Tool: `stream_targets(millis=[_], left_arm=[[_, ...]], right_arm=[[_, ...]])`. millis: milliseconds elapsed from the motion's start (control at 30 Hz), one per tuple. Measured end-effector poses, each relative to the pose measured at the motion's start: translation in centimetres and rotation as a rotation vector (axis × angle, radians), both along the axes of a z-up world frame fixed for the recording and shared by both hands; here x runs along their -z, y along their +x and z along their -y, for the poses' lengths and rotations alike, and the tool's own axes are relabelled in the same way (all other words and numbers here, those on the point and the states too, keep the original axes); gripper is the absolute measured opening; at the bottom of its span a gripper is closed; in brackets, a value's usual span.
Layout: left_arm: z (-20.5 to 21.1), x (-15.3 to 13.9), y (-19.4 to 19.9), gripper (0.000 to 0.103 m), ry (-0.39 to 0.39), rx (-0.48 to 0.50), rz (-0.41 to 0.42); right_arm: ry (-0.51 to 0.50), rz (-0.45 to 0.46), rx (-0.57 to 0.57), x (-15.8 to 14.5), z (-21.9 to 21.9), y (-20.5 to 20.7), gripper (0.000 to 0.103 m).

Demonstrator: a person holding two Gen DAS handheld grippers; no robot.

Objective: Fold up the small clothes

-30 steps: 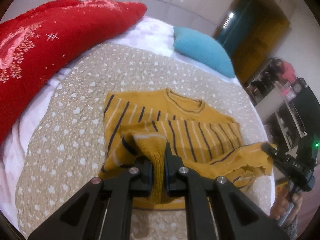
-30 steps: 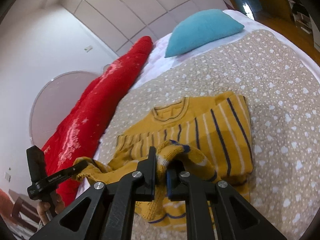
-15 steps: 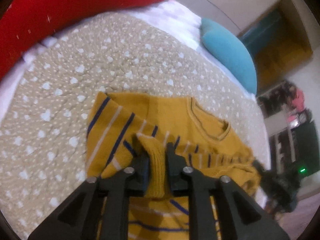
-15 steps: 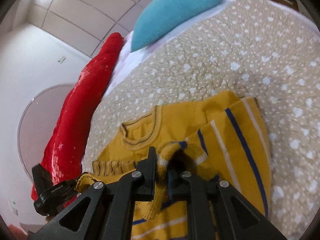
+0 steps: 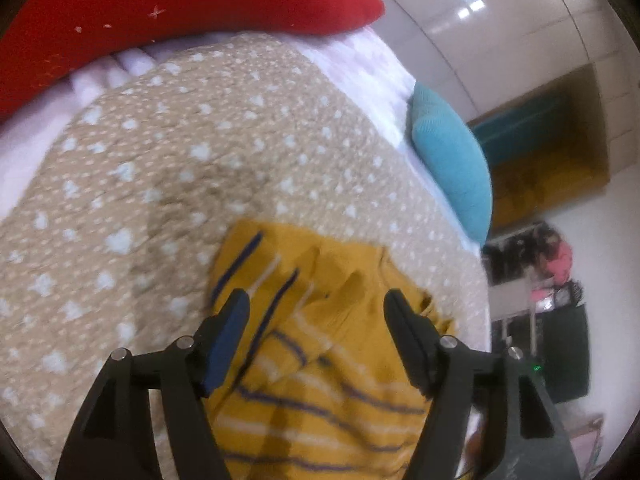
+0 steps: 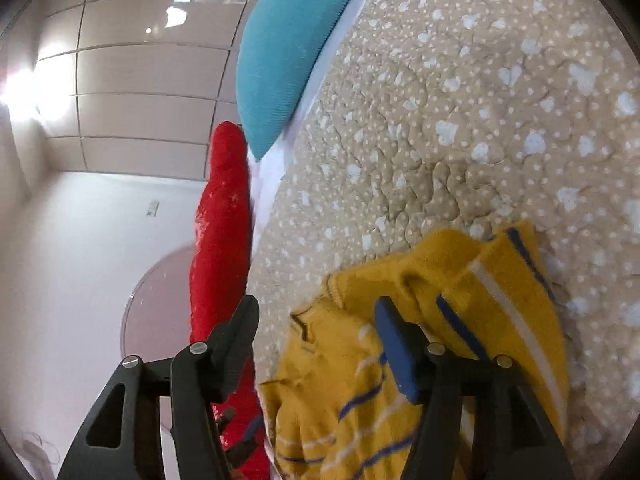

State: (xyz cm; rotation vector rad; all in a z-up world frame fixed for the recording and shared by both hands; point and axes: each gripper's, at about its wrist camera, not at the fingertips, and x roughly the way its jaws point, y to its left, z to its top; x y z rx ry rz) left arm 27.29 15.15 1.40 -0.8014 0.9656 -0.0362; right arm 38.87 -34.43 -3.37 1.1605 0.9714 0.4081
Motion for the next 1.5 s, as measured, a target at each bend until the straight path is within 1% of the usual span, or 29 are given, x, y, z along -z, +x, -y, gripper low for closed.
stream_targets(millis=[67, 100, 167, 267, 333, 433, 467, 500, 533, 567, 600, 633, 667, 700, 733, 800, 833, 867, 900, 967, 1033, 1067, 1100, 1167, 1267, 1400, 1467, 1500], left_arm=[[0.3, -0.5, -1.6, 0.069, 0.048, 0.024, -0.008], [0.4, -0.7, -2.4, 0.069, 0.07, 0.036, -0.011], [0.8, -0.9, -4.4, 0.071, 0.121, 0.071, -0.014], [1.9, -0.6, -7.7, 0.075, 0.175, 0.133, -0.005], [2.9, 0.2, -9.4, 0.079, 0.2, 0.193, -0.007], [4.6, 2.3, -10.5, 0.079, 0.225, 0.27, -0.027], [5.2, 3.1, -10.6, 0.079, 0.253, 0.28, -0.046], [5.6, 3.7, -10.6, 0.065, 0.273, 0.285, -0.065], [5.9, 4.3, -10.3, 0.047, 0.277, 0.297, -0.089], [6.0, 4.5, -10.2, 0.019, 0.284, 0.304, -0.118], [5.9, 4.3, -10.1, 0.014, 0.297, 0.3, -0.128], [5.8, 3.4, -10.2, 0.006, 0.338, 0.295, -0.134], [5.7, 2.6, -10.1, 0.006, 0.421, 0.281, -0.151], [5.3, 1.4, -10.3, 0.007, 0.497, 0.263, -0.15], [4.9, 0.7, -10.5, 0.007, 0.503, 0.255, -0.145], [3.7, 0.1, -10.9, 0.009, 0.494, 0.223, -0.16], [3.6, 0.1, -11.1, 0.01, 0.499, 0.213, -0.158], [3.4, 0.0, -11.5, 0.013, 0.502, 0.203, -0.152], [3.1, 0.0, -12.1, 0.017, 0.493, 0.188, -0.142], [2.3, -0.2, -13.4, 0.025, 0.484, 0.13, -0.142], [2.3, -0.5, -14.4, 0.035, 0.467, 0.108, -0.11], [2.3, -0.7, -15.1, 0.046, 0.451, 0.101, -0.086], [2.5, -0.9, -15.6, 0.054, 0.426, 0.086, -0.044], [3.4, -0.8, -15.5, 0.058, 0.385, 0.07, 0.021], [4.6, 0.5, -14.6, 0.058, 0.353, 0.066, 0.077], [4.3, 3.3, -13.7, 0.058, 0.372, 0.041, 0.083], [3.7, 4.3, -14.2, 0.058, 0.388, 0.02, 0.093], [3.1, 4.9, -14.5, 0.058, 0.377, 0.004, 0.105]], right_arm=[[-0.05, 0.018, -0.033, -1.1, 0.7, -1.2, 0.065], [-0.102, 0.023, -0.062, -1.7, 1.0, -2.0, 0.065], [-0.228, 0.041, -0.132, -2.9, 1.5, -4.4, 0.066], [-0.431, 0.056, -0.23, -3.3, 1.8, -8.7, 0.067], [-0.495, 0.052, -0.269, -2.5, 1.9, -11.3, 0.067], [-0.512, 0.042, -0.282, -0.6, 1.9, -14.2, 0.067], [-0.518, 0.04, -0.282, 0.0, 1.6, -14.7, 0.066], [-0.524, 0.05, -0.272, 0.4, 1.1, -15.2, 0.048], [-0.51, 0.058, -0.279, 0.6, 1.0, -15.5, 0.015], [-0.481, 0.06, -0.294, 0.8, 0.6, -15.4, 0.009], [-0.48, 0.06, -0.281, 0.7, 0.6, -15.6, 0.009], [-0.508, 0.061, -0.273, 0.3, 0.6, -15.6, 0.009], [-0.548, 0.057, -0.27, 0.0, 0.6, -15.5, 0.008], [-0.601, 0.053, -0.264, -0.6, 0.5, -15.4, 0.008], [-0.646, 0.046, -0.259, -1.0, 0.6, -15.1, 0.008], [-0.704, 0.035, -0.27, -1.1, 0.6, -15.1, 0.01], [-0.731, 0.024, -0.281, -1.1, 0.4, -15.2, 0.014], [-0.746, 0.021, -0.283, -1.2, 0.4, -15.3, 0.018], [-0.749, 0.027, -0.275, -1.4, 0.4, -15.4, 0.023], [-0.759, 0.062, -0.227, -2.7, 1.0, -16.3, 0.023], [-0.798, 0.12, -0.2, -4.9, 0.9, -17.3, 0.023], [-0.815, 0.153, -0.209, -5.8, 0.5, -17.6, 0.023], [-0.828, 0.191, -0.226, -6.8, -0.4, -17.7, 0.023], [-0.82, 0.249, -0.272, -8.5, -2.8, -17.9, 0.023], [-0.793, 0.32, -0.376, -9.9, -8.0, -17.6, 0.015], [-0.761, 0.366, -0.506, -10.4, -17.1, -15.0, 0.015], [-0.776, 0.376, -0.558, -9.9, -20.9, -13.4, 0.015], [-0.777, 0.375, -0.6, -9.5, -23.1, -12.2, 0.015]])
